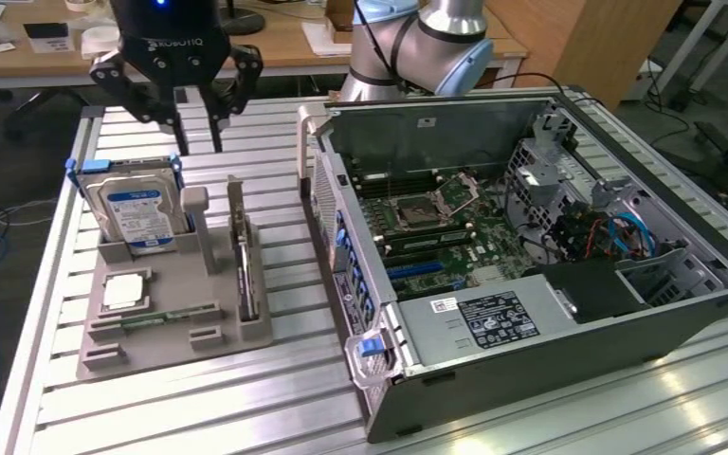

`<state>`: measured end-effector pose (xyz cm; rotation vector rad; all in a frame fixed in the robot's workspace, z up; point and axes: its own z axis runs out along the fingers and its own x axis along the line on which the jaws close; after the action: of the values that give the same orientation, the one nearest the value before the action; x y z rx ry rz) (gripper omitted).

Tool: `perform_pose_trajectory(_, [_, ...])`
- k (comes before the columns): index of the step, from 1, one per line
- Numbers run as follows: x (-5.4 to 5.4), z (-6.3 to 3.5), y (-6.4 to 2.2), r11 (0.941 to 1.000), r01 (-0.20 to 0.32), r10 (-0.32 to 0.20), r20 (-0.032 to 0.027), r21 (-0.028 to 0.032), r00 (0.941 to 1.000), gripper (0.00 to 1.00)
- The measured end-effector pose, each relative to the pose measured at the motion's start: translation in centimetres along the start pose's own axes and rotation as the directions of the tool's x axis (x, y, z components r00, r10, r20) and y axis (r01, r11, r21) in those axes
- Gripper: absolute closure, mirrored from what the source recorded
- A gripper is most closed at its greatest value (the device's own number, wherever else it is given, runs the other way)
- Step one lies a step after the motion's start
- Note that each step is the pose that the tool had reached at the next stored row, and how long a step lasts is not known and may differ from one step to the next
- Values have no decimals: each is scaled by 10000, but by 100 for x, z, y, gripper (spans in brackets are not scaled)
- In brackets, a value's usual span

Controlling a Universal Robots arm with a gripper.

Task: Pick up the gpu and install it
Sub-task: 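Pick up the gpu and move the gpu toward the slot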

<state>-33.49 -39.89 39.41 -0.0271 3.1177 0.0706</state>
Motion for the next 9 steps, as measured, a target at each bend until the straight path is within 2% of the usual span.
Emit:
perform_pose_trajectory(2, [0, 0, 0, 10000, 0, 0, 0, 0, 10000, 53])
perform_pose_trajectory(3, [1, 1, -1, 10000, 0, 0, 6, 0, 10000, 53])
perform_pose_trajectory(4, [3, 2, -4, 10000, 3, -3, 22, 1, 10000, 47])
perform_pose_trajectory(5, [10, 1, -10, 10000, 13, -13, 55, 3, 10000, 47])
perform_pose_trajectory(6, [20, 1, -11, 10000, 18, -18, 88, 2, 10000, 41])
perform_pose_trajectory(7, [19, 3, -11, 10000, 32, -32, 83, 14, 10000, 41])
perform_pose_trajectory(9, [20, 6, -11, 9998, 104, -104, -15, 180, 9999, 41])
